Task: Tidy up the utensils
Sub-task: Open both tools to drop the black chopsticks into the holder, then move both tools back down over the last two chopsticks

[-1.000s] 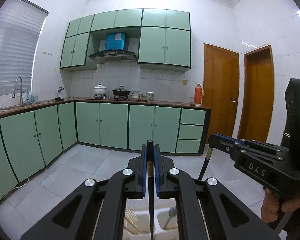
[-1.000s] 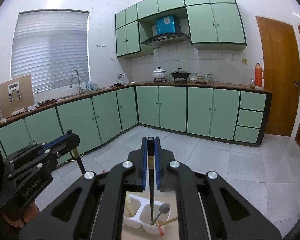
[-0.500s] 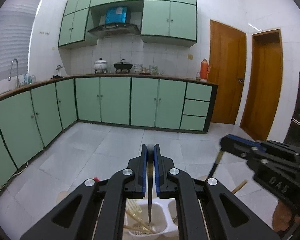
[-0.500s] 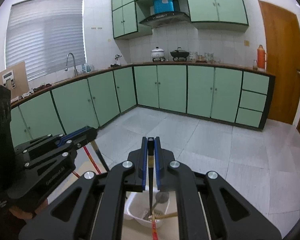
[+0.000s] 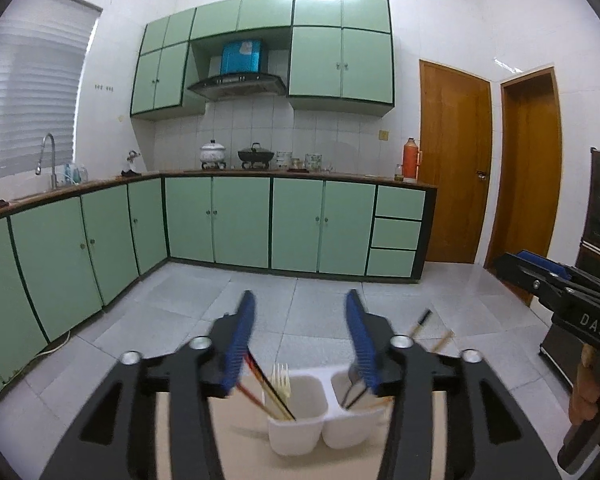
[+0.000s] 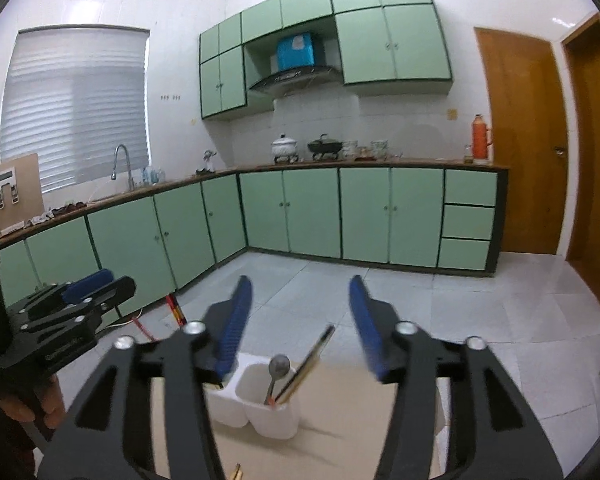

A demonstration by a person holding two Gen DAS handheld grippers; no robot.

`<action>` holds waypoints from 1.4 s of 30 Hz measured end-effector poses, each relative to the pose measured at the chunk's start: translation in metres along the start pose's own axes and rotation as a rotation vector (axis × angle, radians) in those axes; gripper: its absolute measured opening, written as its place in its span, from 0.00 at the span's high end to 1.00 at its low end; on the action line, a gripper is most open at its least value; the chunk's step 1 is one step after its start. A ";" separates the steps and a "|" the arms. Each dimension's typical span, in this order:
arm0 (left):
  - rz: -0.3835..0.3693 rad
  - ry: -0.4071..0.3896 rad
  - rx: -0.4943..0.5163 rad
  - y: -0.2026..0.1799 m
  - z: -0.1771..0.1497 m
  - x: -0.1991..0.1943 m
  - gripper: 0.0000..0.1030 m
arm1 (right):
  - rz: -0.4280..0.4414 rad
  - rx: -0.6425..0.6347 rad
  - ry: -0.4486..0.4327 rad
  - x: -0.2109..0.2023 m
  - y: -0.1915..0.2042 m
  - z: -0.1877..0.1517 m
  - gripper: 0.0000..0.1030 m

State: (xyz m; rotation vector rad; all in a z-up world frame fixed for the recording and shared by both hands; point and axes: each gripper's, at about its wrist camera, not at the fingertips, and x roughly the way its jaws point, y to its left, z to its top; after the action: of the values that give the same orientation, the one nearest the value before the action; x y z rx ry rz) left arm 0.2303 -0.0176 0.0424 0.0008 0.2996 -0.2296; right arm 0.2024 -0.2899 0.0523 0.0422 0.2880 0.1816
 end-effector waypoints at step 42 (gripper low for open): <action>0.092 0.279 -0.022 0.002 -0.234 -0.110 0.24 | 0.034 -0.041 0.433 -0.087 0.108 -0.286 0.75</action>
State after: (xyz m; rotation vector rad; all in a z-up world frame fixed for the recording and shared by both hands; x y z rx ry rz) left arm 0.0600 0.0172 -0.1486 0.0249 0.5786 -0.1348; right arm 0.0199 -0.1949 -0.1902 -0.0340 0.7158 0.2301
